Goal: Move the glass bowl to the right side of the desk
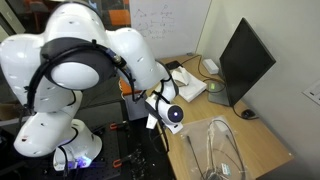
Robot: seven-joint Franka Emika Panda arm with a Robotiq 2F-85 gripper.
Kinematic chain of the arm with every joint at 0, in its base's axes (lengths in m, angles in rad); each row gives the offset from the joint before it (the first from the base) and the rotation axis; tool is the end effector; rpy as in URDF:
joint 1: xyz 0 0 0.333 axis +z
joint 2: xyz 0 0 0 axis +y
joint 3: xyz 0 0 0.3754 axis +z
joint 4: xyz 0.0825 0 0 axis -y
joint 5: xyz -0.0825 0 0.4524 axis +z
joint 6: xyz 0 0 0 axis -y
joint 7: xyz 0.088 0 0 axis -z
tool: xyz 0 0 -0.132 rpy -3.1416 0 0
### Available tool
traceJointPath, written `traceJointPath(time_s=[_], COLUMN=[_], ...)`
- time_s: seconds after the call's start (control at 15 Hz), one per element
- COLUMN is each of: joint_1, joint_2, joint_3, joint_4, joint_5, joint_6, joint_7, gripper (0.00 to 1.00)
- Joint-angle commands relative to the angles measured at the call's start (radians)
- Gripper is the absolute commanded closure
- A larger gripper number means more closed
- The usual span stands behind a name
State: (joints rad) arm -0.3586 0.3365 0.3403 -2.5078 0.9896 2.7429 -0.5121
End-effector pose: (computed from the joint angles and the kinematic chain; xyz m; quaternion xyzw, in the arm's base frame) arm 0.4782 -0.0181 0.1147 -0.9486 0.2249 0.0009 0.2228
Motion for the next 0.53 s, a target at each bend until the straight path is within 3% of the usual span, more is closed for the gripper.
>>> traceJointPath(time_s=[0.0, 0.47], joint_1=[-0.022, -0.037], joint_2=[0.027, 0.116], joint_3=[0.003, -0.029], joint_4=[0.047, 0.164], joint_5=[0.034, 0.03], joint_6=[0.004, 0.012], joint_7=[-0.022, 0.012], gripper=[0.97, 0.97])
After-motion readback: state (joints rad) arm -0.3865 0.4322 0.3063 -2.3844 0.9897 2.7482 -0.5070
